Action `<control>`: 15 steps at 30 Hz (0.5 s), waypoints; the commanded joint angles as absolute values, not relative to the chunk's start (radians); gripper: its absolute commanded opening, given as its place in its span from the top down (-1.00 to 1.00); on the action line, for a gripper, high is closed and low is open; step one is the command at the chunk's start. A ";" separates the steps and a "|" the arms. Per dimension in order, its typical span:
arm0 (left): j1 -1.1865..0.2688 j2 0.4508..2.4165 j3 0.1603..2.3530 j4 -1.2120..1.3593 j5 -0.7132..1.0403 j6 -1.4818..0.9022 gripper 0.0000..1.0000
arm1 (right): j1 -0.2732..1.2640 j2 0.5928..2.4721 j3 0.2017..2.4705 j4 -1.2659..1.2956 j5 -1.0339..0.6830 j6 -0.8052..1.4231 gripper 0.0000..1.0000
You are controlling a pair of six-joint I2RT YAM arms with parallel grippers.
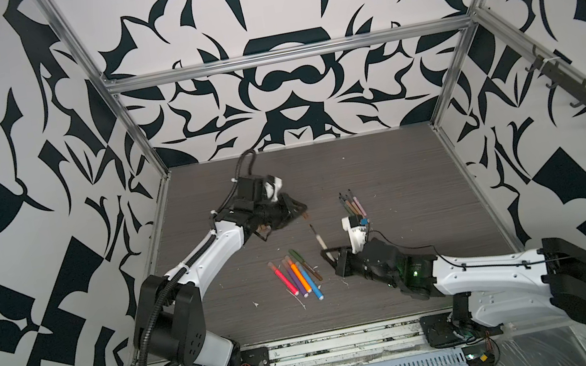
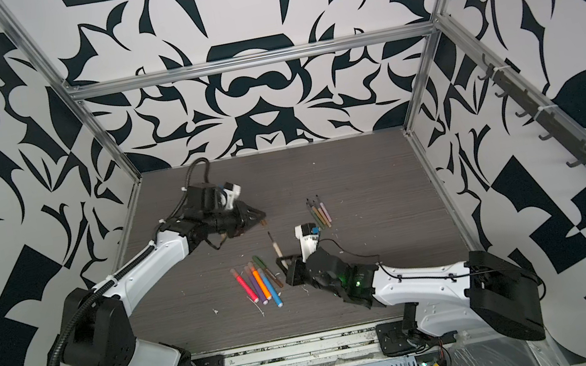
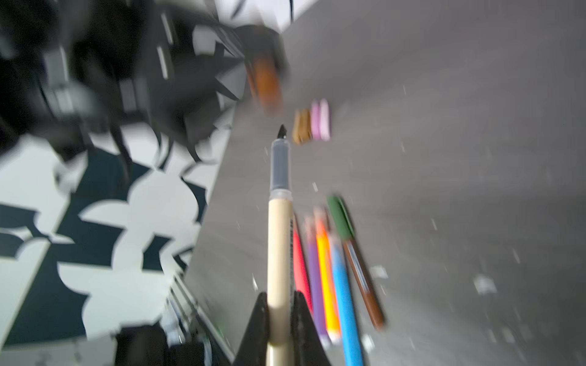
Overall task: Open the pen caps
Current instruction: 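Carry the brown cap toward the other caps with the left gripper while the right holds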
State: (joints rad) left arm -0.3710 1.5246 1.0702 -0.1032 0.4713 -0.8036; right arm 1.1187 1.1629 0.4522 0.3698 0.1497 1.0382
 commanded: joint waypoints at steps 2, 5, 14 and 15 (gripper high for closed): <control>-0.278 1.579 1.170 0.105 0.234 -0.772 1.00 | 1.142 1.153 0.450 0.253 0.085 1.068 1.00; -0.259 1.629 1.240 0.067 0.270 -0.732 1.00 | 1.144 1.161 0.462 0.250 0.068 1.058 1.00; -0.220 1.511 1.138 -0.244 0.096 -0.592 1.00 | 1.144 1.136 0.485 0.140 0.125 1.000 1.00; -0.202 1.486 1.089 -0.238 0.084 -0.592 1.00 | 1.144 1.136 0.488 0.129 0.131 0.991 1.00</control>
State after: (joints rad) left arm -0.2367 1.5486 1.1725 -0.1337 0.1715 -0.6449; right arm 1.1439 1.1599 0.4431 0.1692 0.0948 1.0302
